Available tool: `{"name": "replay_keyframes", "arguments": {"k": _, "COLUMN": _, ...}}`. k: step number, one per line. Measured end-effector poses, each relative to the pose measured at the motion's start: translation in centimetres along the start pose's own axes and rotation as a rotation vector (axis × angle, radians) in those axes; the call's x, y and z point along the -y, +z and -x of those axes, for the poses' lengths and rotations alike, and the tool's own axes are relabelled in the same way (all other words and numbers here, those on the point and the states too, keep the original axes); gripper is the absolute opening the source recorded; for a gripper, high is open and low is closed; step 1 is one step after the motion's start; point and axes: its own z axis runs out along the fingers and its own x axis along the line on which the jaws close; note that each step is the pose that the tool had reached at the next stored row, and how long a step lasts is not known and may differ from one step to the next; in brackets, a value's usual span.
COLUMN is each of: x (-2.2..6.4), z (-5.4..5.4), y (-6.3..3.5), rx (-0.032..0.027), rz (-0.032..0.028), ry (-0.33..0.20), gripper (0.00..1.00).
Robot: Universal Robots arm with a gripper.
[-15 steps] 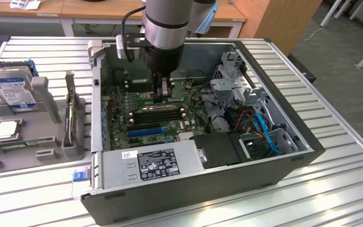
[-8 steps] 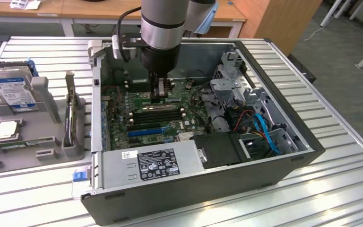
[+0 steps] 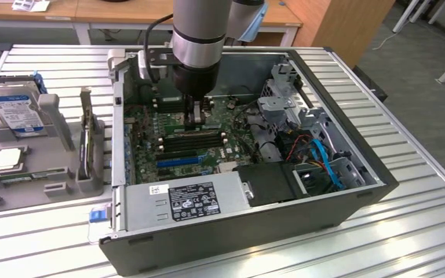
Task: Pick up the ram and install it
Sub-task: 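Insert the ram into the slot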
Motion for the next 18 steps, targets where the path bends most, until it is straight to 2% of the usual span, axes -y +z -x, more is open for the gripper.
{"name": "replay_keyframes", "arguments": {"k": 13, "x": 0.01, "z": -0.2, "y": 2.32, "rx": 0.0, "rz": -0.0008, "ry": 0.0, "gripper": 0.12}}
{"name": "replay_keyframes", "arguments": {"k": 18, "x": 0.01, "z": -0.2, "y": 2.34, "rx": -0.0002, "rz": -0.0009, "ry": 0.0, "gripper": 0.12}}
